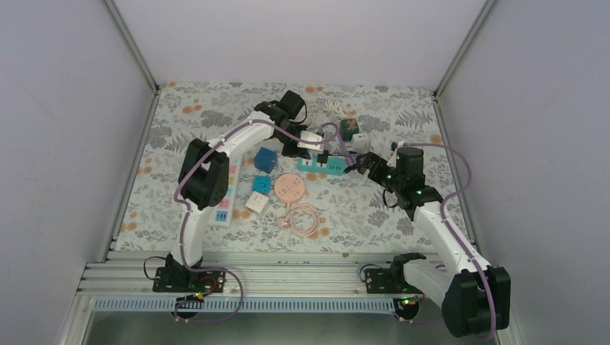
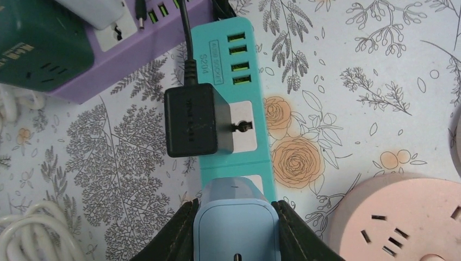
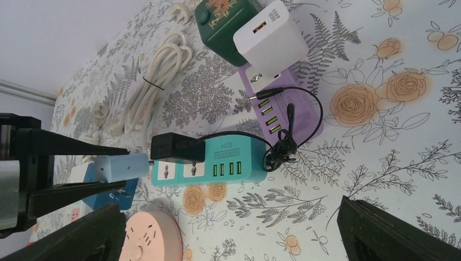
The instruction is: Insert the plug
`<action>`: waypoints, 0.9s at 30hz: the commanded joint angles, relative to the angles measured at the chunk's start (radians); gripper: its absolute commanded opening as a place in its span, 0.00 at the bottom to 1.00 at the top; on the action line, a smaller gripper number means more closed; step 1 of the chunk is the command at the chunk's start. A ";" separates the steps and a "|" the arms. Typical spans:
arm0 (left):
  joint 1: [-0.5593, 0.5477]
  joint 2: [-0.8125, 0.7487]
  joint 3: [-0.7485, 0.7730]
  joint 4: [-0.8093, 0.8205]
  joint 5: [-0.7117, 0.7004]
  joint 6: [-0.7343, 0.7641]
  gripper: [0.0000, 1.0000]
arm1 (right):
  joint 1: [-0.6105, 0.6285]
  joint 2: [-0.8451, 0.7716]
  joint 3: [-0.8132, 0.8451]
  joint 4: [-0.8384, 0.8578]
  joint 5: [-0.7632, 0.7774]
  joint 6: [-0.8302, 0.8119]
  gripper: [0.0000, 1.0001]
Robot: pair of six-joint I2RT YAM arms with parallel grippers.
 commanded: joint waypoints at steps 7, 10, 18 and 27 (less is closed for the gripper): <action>0.007 0.104 0.127 -0.046 -0.007 0.059 0.08 | -0.012 0.009 -0.025 0.052 0.015 0.002 1.00; 0.007 0.128 0.167 -0.072 -0.013 0.065 0.08 | -0.011 0.004 -0.031 0.053 0.023 0.001 1.00; 0.007 0.159 0.243 -0.172 -0.045 0.067 0.07 | -0.012 0.003 -0.036 0.047 0.034 -0.009 1.00; 0.007 0.213 0.317 -0.232 -0.004 0.057 0.06 | -0.011 0.024 -0.042 0.056 0.039 -0.023 1.00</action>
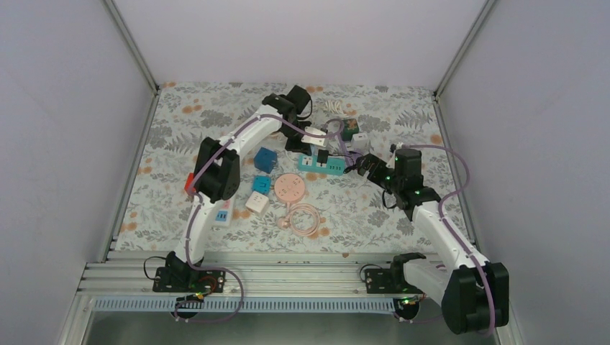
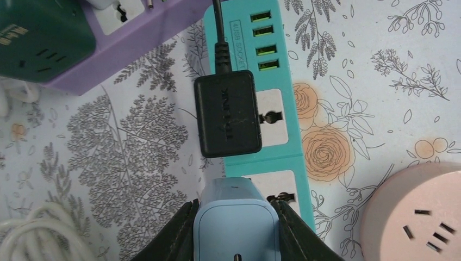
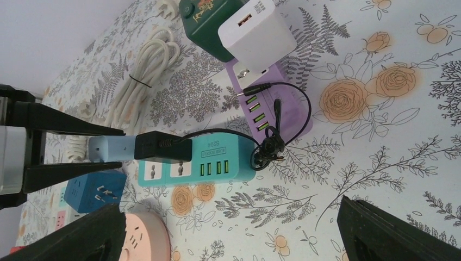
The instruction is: Insert the plug
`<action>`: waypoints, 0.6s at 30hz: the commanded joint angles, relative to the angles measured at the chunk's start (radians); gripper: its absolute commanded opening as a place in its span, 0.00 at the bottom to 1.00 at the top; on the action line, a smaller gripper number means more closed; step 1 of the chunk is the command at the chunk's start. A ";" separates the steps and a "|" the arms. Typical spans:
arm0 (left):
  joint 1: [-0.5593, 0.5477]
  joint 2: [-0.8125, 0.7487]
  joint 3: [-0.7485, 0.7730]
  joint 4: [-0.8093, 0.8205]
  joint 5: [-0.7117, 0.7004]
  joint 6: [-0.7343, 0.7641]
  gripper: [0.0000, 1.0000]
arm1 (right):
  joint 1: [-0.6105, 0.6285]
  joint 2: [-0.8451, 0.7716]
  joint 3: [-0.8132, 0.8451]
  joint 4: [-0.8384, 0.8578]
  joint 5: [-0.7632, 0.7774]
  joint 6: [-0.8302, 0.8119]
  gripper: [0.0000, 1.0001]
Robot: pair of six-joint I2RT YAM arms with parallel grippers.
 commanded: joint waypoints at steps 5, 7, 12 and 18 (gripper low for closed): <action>0.006 0.063 0.058 -0.094 0.030 0.008 0.06 | -0.011 0.012 -0.018 0.035 0.029 -0.021 1.00; 0.006 0.058 0.045 -0.093 0.037 0.016 0.06 | -0.012 0.016 -0.018 0.040 0.029 -0.020 1.00; 0.006 0.071 0.053 -0.083 0.051 0.014 0.06 | -0.012 0.022 -0.017 0.042 0.026 -0.022 1.00; 0.006 0.086 0.068 -0.099 0.039 0.008 0.06 | -0.011 0.028 -0.015 0.041 0.028 -0.023 1.00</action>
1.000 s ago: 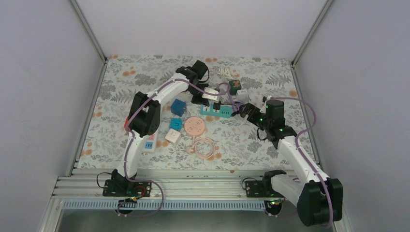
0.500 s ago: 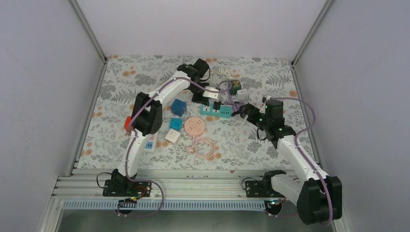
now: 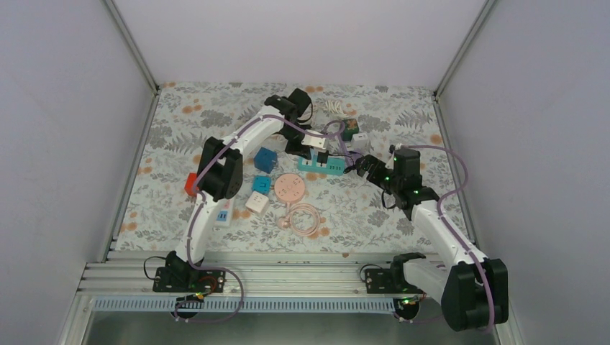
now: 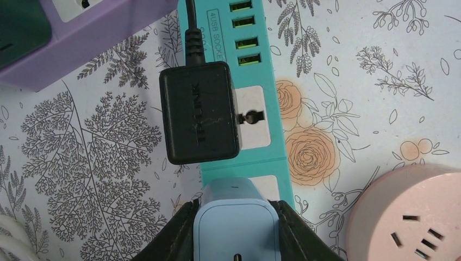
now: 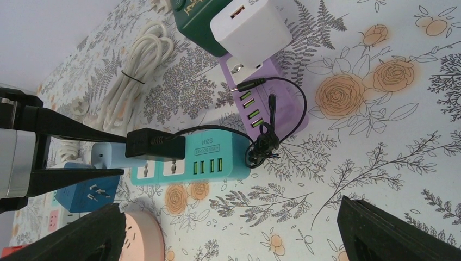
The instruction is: Insert the plug
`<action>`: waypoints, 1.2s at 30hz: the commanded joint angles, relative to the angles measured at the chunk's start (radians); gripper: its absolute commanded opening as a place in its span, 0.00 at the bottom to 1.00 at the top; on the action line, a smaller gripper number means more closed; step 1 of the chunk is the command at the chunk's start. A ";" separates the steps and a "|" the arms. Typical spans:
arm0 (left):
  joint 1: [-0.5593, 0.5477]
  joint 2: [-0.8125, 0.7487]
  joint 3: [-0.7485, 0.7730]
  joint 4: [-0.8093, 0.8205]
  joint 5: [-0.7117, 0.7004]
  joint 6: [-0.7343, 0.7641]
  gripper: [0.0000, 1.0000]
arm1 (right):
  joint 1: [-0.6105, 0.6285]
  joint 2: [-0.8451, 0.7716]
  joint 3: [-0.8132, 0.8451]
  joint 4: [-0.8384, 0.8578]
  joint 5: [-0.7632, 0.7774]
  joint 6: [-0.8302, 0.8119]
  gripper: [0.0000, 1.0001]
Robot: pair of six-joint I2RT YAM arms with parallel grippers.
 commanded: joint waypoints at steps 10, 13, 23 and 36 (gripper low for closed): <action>0.006 0.084 -0.017 -0.002 -0.094 -0.037 0.05 | -0.010 0.016 -0.010 0.064 -0.007 -0.045 1.00; 0.006 0.097 -0.009 -0.003 -0.090 -0.040 0.04 | -0.011 0.016 -0.008 0.069 -0.008 -0.045 1.00; 0.012 0.192 0.067 0.011 -0.045 -0.071 0.04 | -0.012 0.018 -0.004 0.061 -0.002 -0.054 1.00; -0.018 0.153 0.155 0.023 -0.111 -0.219 0.34 | -0.011 0.026 0.007 0.052 0.009 -0.055 1.00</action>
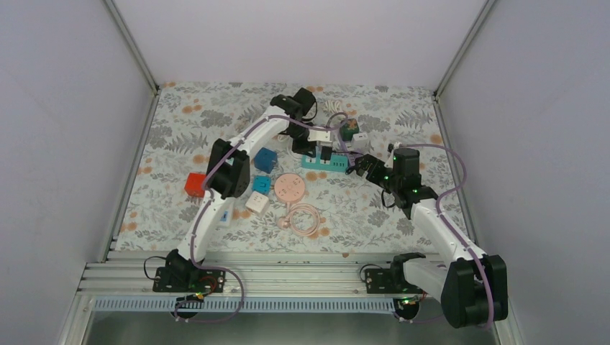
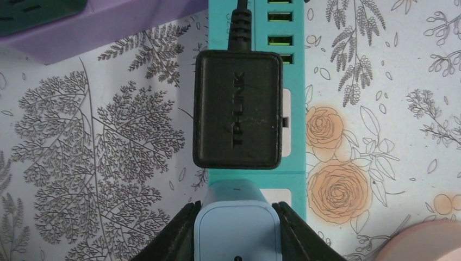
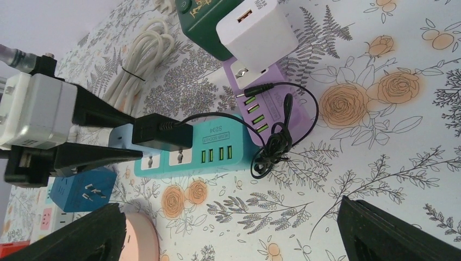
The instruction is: Insert the plug
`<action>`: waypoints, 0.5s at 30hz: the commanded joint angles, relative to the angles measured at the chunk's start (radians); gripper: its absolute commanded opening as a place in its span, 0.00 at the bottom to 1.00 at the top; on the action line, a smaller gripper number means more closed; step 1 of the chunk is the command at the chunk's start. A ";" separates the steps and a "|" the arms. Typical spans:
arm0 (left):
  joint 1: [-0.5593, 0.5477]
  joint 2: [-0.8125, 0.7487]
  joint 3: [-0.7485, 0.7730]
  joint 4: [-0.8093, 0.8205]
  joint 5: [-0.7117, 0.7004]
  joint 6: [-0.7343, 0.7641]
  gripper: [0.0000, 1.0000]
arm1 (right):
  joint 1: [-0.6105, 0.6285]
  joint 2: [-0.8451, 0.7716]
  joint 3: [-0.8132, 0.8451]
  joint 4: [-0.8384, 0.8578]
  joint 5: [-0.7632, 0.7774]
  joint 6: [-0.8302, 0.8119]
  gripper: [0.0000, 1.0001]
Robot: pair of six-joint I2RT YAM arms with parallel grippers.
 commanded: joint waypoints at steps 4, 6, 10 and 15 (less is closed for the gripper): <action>-0.011 -0.029 0.022 0.039 -0.090 0.014 0.83 | -0.011 0.001 0.009 0.015 0.013 -0.019 1.00; -0.005 -0.094 0.026 0.037 -0.005 0.035 1.00 | -0.010 -0.002 0.017 0.011 0.006 -0.022 1.00; 0.006 -0.300 -0.131 0.180 0.050 0.031 1.00 | -0.012 -0.029 0.040 -0.020 0.027 -0.037 1.00; 0.015 -0.561 -0.450 0.469 0.052 -0.093 1.00 | -0.011 -0.049 0.043 -0.016 0.027 -0.057 1.00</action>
